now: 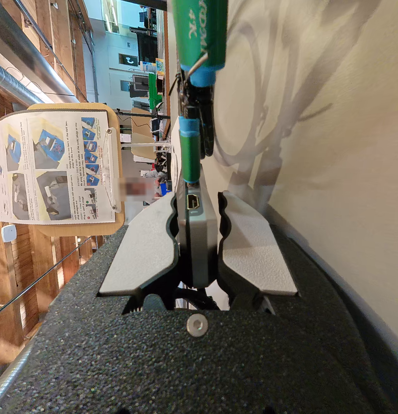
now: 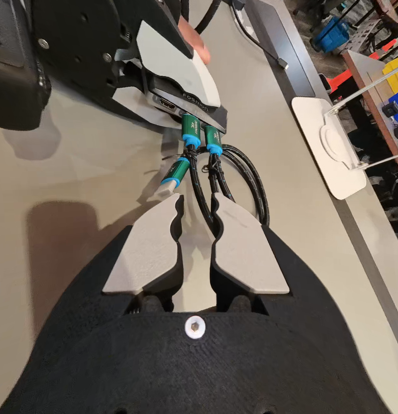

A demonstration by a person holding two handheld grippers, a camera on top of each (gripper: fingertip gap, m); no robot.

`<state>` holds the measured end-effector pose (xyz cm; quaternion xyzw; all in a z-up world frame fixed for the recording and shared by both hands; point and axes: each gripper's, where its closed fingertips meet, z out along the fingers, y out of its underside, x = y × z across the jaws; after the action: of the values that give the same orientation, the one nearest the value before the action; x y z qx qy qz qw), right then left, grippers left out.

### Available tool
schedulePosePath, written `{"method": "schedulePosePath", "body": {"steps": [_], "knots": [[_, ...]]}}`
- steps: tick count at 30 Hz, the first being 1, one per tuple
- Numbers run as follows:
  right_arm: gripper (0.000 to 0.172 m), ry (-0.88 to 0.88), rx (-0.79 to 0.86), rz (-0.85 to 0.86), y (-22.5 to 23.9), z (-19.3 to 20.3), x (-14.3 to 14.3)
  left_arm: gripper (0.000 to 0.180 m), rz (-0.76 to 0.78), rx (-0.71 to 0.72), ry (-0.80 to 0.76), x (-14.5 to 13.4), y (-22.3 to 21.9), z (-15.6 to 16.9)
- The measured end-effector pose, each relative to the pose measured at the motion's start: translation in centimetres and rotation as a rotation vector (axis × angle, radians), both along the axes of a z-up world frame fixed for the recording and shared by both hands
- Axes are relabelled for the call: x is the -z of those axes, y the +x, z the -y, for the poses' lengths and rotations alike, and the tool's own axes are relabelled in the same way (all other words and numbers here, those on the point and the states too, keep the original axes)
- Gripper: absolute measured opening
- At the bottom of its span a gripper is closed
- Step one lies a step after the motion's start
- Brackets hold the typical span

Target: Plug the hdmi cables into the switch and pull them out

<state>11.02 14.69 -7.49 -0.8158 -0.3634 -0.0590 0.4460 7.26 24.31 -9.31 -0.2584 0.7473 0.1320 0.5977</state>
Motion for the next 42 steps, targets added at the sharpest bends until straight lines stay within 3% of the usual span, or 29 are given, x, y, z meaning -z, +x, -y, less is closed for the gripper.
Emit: {"method": "schedulePosePath", "body": {"steps": [5,10,17,25,27,30,36,42], "knots": [[0.021,-0.009,-0.014,0.054,-0.6,-0.2,0.9,0.035,0.003,0.037,0.013,-0.2,0.3,0.9],[0.007,0.029,-0.04,0.157,-1.1,-0.4,0.8,0.035,0.006,0.07,0.021,-0.3,0.4,1.5],[0.011,-0.075,-0.057,0.29,-1.6,-0.5,2.5,0.034,0.008,0.145,0.062,-0.3,0.7,3.2],[0.007,-0.036,-0.151,0.24,-2.6,0.9,2.6,0.036,-0.019,0.178,0.055,0.3,0.2,3.3],[0.005,-0.049,-0.183,0.242,-1.9,1.5,2.7,0.035,-0.024,0.123,0.033,0.4,-0.2,2.1],[0.005,-0.05,-0.158,0.191,1.1,2.5,3.3,0.035,0.004,0.001,0.034,-0.1,-2.1,-2.7],[0.005,0.036,-0.163,0.156,2.2,2.7,1.8,0.035,0.001,0.042,-0.029,0.2,-0.4,-1.2],[0.005,0.036,-0.144,0.241,2.9,3.1,2.3,0.034,0.057,-0.043,-0.108,-0.3,-1.1,-2.9]]}}
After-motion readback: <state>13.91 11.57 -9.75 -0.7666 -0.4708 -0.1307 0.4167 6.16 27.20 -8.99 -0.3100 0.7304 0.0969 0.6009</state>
